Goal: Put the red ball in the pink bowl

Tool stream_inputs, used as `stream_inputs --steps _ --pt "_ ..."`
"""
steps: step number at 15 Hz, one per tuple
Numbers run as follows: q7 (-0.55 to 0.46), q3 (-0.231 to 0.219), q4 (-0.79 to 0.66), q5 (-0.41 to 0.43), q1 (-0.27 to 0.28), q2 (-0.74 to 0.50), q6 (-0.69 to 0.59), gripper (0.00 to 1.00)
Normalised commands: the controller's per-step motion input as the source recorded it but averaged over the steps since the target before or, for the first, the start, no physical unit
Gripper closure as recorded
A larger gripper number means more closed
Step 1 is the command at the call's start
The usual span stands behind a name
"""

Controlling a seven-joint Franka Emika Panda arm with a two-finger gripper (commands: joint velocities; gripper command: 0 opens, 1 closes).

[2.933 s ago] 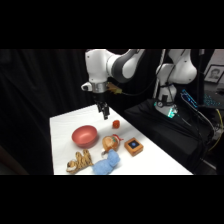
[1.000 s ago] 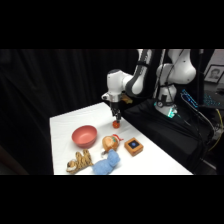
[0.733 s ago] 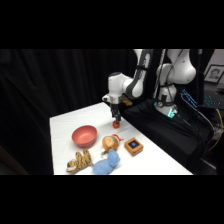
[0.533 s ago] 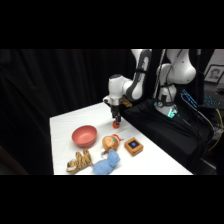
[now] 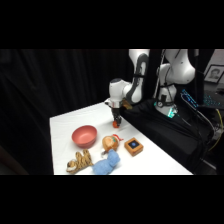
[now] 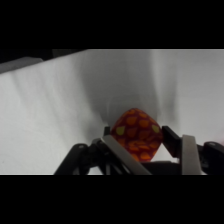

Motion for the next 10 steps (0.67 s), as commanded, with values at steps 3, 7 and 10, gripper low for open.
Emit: stream_inputs --steps 3,7,10 --pt "-0.17 0.093 0.01 0.094 -0.127 0.03 0.13 0.66" --pt "-0.22 0.103 -0.02 0.094 -0.141 -0.07 0.04 0.98" --pt "-0.21 0.053 -0.02 0.046 -0.101 -0.2 -0.14 0.99"
